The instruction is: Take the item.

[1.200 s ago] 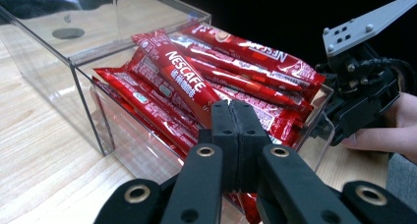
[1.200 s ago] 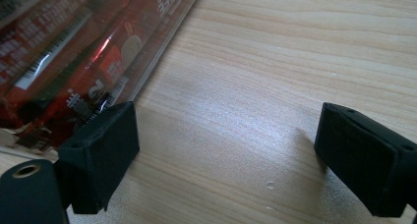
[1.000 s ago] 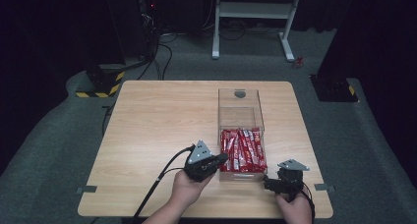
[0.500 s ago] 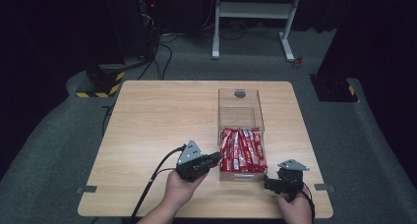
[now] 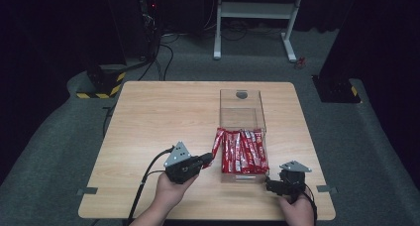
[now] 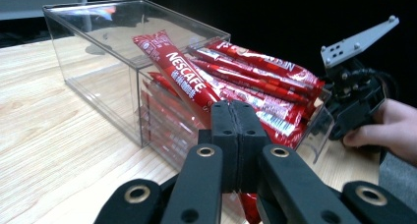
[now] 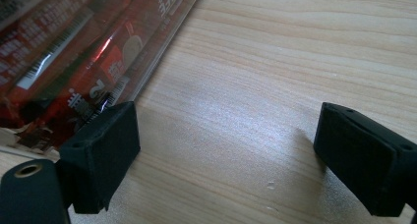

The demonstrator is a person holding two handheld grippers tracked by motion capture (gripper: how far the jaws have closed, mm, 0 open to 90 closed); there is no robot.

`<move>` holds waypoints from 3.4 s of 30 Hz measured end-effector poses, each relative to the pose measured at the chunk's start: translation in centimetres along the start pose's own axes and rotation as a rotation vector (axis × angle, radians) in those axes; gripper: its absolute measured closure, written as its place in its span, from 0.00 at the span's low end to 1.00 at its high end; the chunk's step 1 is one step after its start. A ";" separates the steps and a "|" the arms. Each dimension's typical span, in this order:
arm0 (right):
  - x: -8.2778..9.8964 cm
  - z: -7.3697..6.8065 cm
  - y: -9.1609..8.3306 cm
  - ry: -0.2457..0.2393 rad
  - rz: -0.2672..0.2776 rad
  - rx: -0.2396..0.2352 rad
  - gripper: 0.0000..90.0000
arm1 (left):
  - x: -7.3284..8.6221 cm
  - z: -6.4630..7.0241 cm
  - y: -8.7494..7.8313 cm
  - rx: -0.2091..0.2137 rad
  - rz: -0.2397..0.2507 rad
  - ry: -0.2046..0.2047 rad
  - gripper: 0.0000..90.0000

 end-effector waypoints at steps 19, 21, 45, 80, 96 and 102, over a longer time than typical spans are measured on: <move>0.0 0.0 0.0 0.000 0.000 0.000 0.11 | 0.3 -1.6 -0.7 -0.001 0.017 -0.015 0.99; 0.0 0.0 0.0 0.000 0.000 0.000 0.11 | 0.3 -2.5 -1.0 -0.014 0.011 -0.011 0.99; 0.0 0.0 0.0 -0.001 0.000 0.000 0.11 | 0.5 -7.8 -2.6 -0.105 0.005 0.000 0.99; 0.0 0.0 0.0 0.000 0.000 0.000 0.11 | 2.1 -14.2 -4.5 -0.244 -0.003 -0.102 0.99; 0.0 0.0 0.0 0.000 0.000 0.000 0.11 | 5.0 -14.4 -1.8 -0.260 -0.120 -0.097 0.99; 0.0 0.0 0.0 -0.001 0.000 0.000 0.11 | 5.8 -14.1 -0.8 -0.267 -0.162 -0.078 0.99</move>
Point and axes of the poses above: each handheld gripper's, and its own axes: y roughly forward along the jaws, x roughly out of its underside, z roughly to its right, the point moved 6 cm from there along y, roughly forward along the jaws, and after that the axes turned 9 degrees about -x, right-handed, at the moved point
